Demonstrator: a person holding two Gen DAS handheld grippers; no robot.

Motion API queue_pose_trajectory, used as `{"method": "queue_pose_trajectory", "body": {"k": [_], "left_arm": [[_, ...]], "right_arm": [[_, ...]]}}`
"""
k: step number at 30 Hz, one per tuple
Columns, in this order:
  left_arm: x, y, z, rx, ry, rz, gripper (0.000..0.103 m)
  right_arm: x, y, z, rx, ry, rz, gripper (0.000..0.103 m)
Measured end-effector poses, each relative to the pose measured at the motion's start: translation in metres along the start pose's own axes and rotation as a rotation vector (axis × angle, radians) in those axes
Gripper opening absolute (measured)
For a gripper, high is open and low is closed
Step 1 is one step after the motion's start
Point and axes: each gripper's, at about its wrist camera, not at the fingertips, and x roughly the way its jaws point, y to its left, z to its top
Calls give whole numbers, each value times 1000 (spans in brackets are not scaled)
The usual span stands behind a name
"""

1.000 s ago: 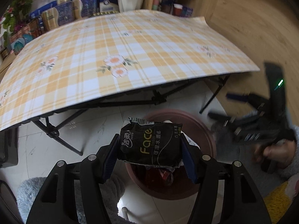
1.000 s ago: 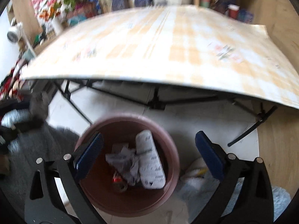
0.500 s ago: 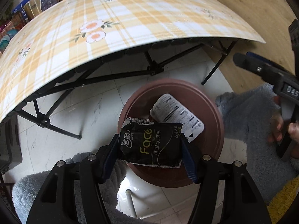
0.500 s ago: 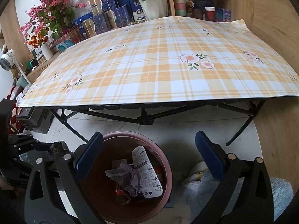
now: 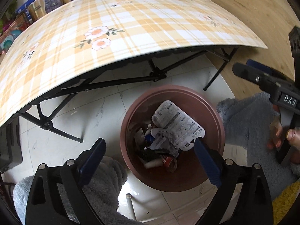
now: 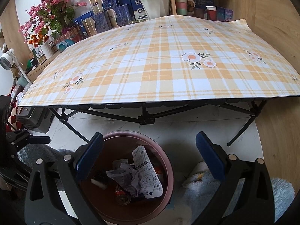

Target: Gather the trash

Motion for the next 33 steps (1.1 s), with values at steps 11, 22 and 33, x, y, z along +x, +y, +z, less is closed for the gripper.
{"method": "queue_pose_trajectory", "body": {"k": [11,22,33], "left_arm": [[-44,10,2,-57,-192,74,94],[-129,38,35,-170,-426,232,97],[-214,45,75,-230,-623,285,97]], "right_arm": [[-18,2,16,-16,-42,-20,97],[-74,7,90,-96,-140,-40,97],[-130,29,159,-156,-198,-69,97]]}}
